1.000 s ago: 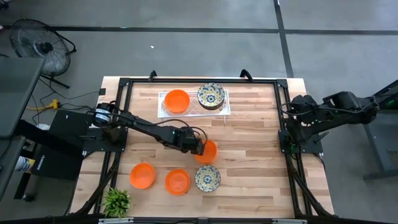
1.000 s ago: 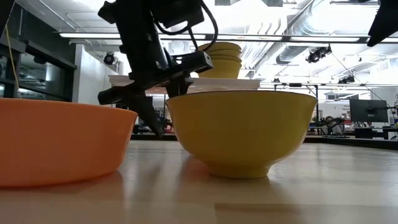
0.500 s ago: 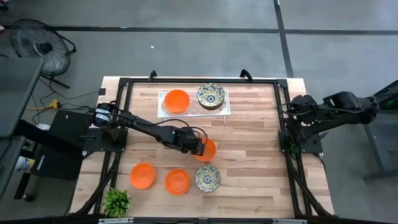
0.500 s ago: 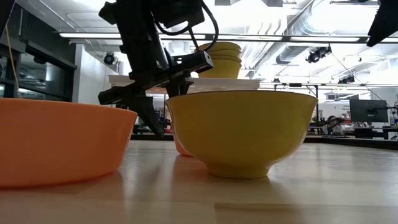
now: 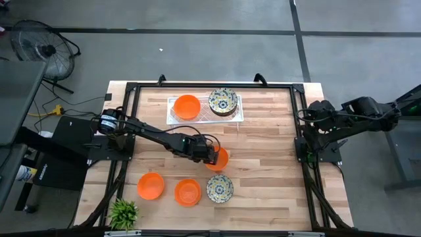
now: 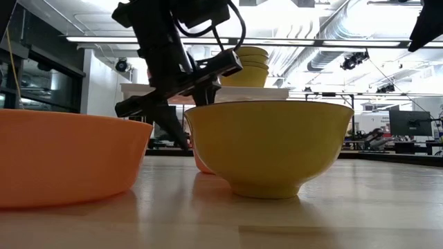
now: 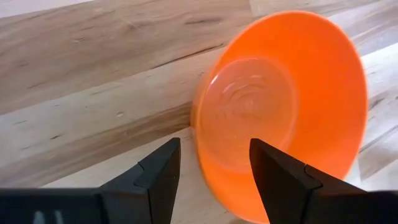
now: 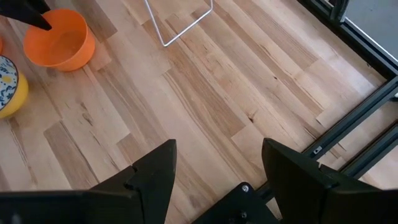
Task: Pick & Place Mini bowls
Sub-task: Stack the orange bowl on the other orange bowls on the shelf
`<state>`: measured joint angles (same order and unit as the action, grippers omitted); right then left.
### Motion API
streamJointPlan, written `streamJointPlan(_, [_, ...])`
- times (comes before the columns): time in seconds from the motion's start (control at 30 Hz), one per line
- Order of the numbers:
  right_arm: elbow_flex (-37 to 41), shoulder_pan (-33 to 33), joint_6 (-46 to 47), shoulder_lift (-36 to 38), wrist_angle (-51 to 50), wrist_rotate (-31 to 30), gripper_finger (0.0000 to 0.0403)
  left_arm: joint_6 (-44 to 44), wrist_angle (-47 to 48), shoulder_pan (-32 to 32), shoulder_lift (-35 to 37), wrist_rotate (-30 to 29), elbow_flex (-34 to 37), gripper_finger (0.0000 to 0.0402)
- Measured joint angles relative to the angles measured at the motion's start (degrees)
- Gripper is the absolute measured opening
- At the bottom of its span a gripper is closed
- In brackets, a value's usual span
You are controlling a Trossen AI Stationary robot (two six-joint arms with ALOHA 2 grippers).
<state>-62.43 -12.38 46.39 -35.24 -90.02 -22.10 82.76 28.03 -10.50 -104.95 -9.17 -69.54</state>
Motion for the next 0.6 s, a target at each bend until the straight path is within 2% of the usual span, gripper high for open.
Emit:
streamJointPlan(0.17, [0.0,0.0,-0.2,0.0,0.0,0.0,0.0224,-0.8,0.0,0.0,0.0,0.1,0.0,0.0169])
streamJointPlan(0.6, [0.0,0.0,-0.2,0.0,0.0,-1.0,0.0224,-3.0,-0.5,0.0,0.0,1.4,0.0,0.0059])
